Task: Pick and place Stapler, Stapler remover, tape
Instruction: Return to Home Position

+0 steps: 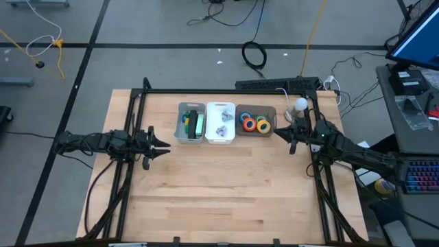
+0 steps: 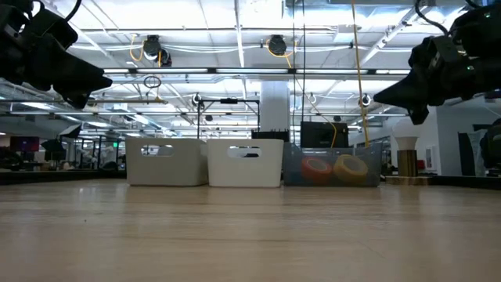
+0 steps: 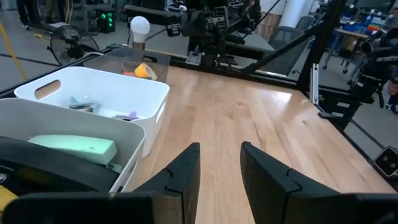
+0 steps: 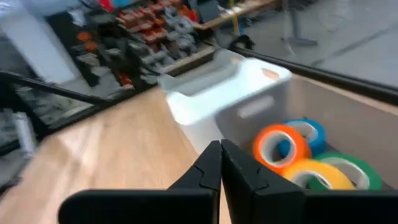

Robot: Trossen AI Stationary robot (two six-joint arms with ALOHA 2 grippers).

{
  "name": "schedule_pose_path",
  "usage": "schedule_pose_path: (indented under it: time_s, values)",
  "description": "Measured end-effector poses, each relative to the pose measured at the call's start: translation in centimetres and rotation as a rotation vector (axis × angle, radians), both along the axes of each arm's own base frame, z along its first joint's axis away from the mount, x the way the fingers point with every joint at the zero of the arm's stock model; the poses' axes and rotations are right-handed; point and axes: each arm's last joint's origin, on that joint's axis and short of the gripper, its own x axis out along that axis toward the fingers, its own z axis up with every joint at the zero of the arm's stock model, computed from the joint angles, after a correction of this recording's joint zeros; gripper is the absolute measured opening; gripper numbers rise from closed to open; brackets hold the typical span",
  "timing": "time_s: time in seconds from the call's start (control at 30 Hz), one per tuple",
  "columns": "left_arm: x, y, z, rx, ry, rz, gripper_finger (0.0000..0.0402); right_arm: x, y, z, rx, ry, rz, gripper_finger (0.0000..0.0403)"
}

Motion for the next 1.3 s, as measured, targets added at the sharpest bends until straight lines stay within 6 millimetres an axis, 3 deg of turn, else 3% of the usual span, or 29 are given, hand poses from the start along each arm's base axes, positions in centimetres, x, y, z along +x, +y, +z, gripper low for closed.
schedule_pose_path:
  time_s: [0.2,0.47,1.3]
  values:
    - [0.0,0.0,0.0,0.015,0.0,-0.002,0.0115,0.0,-0.2,-1.3,0.033,0.031,-0.071,0.0004]
    - [0.0,0.1,0.0,0.042,0.0,0.021,0.0115,0.0,-0.3,-1.2,-0.074,0.039,-0.089,0.0004]
    - [0.0,0.1,0.0,0.045,0.0,0.029,0.0115,-0.4,-0.3,-1.0,-0.132,0.036,-0.129,0.0004]
